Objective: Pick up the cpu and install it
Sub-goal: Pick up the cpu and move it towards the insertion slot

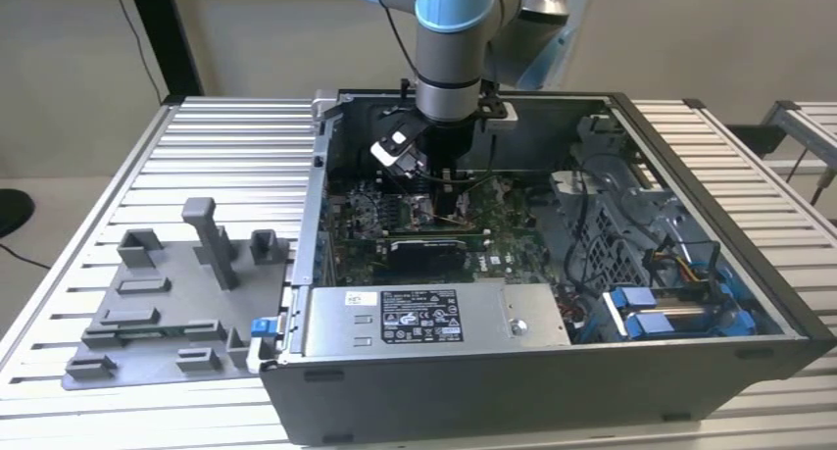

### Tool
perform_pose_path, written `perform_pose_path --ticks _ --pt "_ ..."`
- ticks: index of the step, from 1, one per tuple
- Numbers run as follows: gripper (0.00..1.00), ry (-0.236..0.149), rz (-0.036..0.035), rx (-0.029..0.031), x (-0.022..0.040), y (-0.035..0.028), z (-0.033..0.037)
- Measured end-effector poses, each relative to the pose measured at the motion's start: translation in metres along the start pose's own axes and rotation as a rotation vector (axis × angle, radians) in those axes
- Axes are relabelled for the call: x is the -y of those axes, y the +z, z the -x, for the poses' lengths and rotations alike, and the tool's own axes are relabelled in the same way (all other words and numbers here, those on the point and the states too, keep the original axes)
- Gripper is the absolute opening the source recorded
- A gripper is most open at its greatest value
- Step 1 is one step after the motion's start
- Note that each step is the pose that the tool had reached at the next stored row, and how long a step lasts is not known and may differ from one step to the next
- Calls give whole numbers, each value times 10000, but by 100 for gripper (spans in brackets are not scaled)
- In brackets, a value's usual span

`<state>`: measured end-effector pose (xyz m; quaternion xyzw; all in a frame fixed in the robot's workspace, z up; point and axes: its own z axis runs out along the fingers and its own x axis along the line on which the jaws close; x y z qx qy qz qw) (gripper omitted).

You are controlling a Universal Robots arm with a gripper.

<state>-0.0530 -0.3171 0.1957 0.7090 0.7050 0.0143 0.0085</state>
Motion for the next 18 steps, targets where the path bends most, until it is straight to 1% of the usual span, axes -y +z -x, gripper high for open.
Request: perform_pose_path --ticks 18 --pt "0 2 -1 1 0 0 0"
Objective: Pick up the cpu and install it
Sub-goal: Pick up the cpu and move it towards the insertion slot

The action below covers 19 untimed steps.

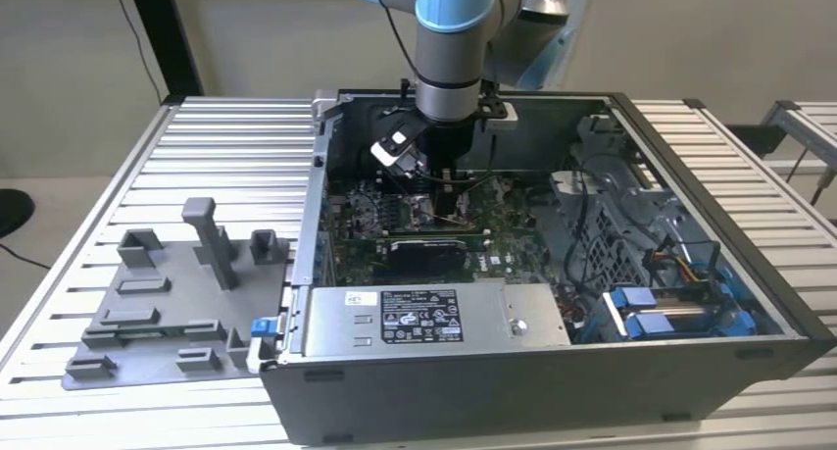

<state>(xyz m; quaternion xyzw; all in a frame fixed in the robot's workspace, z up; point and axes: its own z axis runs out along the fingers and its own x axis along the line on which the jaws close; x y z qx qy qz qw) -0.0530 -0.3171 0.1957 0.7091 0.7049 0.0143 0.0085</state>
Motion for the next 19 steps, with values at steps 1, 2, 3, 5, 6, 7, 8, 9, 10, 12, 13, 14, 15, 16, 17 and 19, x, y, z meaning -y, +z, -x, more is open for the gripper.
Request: perform_pose_path --ticks 1,2,3,5,6,7,8,9,10,12,13,14,15,16,17,19 --pt "0 0 0 0 0 0 0" --pt "0 1 0 1 0 0 0" --pt "0 1 1 0 0 0 0" --pt "0 1 0 0 0 0 0" --pt "0 0 3 -3 -1 1 -1" --pt "100 1 3 -3 0 1 -1" --pt "100 1 3 -2 0 1 -1" --pt "100 1 2 -2 0 1 0" --pt "100 1 0 0 0 -3 0" --pt "100 2 0 -1 -2 -75 -1" --pt "100 2 0 -2 -4 -121 -1" --pt "100 2 0 -1 -5 -166 -1" --pt "100 2 0 -2 -7 -212 -2" --pt "100 2 0 -2 -8 -257 -2" --pt "100 1 0 -2 -10 -303 -3" --pt "100 2 0 -1 -12 -395 -3"
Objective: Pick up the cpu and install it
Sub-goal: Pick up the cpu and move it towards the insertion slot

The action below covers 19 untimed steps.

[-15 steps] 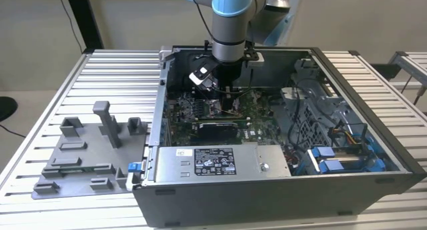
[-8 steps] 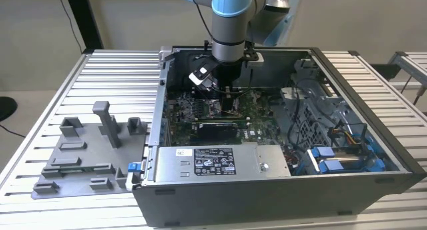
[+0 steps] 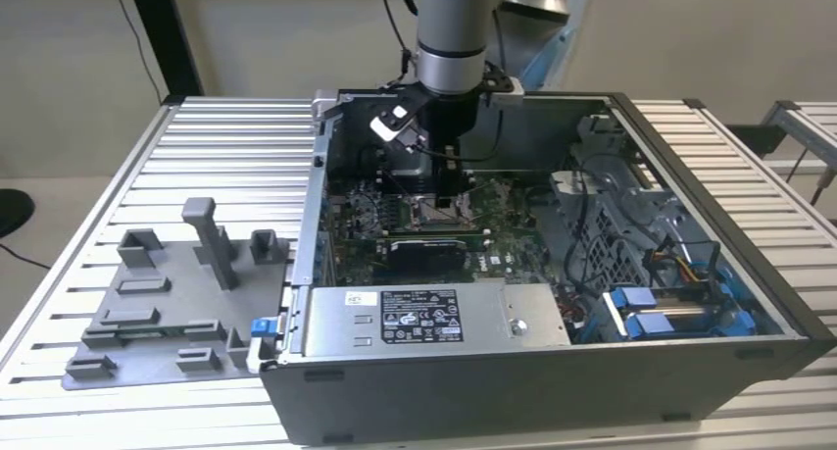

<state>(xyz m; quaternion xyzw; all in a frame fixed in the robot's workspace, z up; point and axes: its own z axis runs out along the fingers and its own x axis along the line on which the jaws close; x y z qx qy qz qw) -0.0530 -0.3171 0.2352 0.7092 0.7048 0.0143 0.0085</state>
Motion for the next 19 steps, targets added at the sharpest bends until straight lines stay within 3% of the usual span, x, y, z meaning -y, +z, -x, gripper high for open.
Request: perform_pose_path --ticks 2,19 --pt "100 -2 6 -2 -1 -47 -2" --pt "100 -5 6 -2 0 -50 -2"
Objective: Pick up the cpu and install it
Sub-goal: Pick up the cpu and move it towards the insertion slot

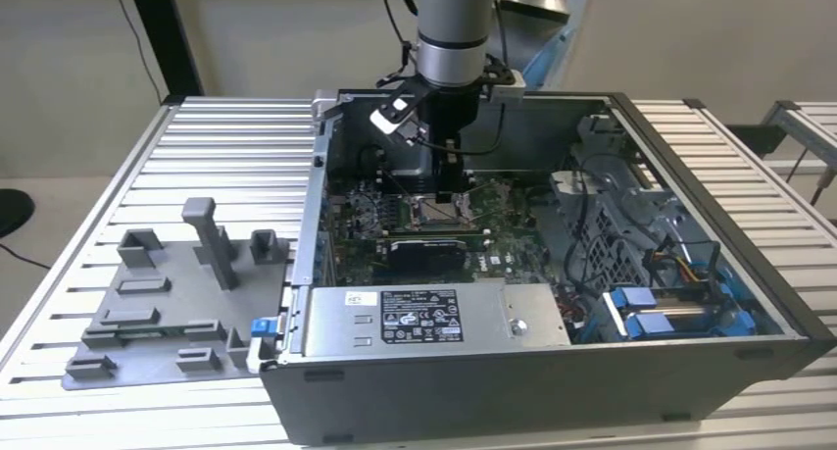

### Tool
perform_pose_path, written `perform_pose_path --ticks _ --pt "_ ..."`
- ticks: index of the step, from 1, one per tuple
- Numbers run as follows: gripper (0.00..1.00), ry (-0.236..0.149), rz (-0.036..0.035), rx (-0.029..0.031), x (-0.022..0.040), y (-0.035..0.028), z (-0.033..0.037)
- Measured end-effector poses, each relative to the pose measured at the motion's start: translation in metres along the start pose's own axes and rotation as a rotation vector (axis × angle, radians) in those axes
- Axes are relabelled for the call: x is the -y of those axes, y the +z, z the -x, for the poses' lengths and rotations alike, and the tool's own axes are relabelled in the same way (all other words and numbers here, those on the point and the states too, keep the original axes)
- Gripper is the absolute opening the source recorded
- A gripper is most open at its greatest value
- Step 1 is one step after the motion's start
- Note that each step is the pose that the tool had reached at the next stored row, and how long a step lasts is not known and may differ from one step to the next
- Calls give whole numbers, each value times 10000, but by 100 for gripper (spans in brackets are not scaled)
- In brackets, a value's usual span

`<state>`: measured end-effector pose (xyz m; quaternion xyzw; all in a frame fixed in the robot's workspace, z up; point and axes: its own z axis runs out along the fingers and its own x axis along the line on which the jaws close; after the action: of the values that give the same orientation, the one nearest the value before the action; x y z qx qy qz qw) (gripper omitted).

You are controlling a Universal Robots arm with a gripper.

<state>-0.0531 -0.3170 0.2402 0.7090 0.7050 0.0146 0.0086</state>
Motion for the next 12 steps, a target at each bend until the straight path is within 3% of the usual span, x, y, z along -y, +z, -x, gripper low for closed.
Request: perform_pose_path --ticks 5,9,12 --pt "100 0 -1 1 -1 -35 0" --pt "100 1 0 0 -4 -126 -1" --pt "100 1 0 -1 -8 -230 -2"
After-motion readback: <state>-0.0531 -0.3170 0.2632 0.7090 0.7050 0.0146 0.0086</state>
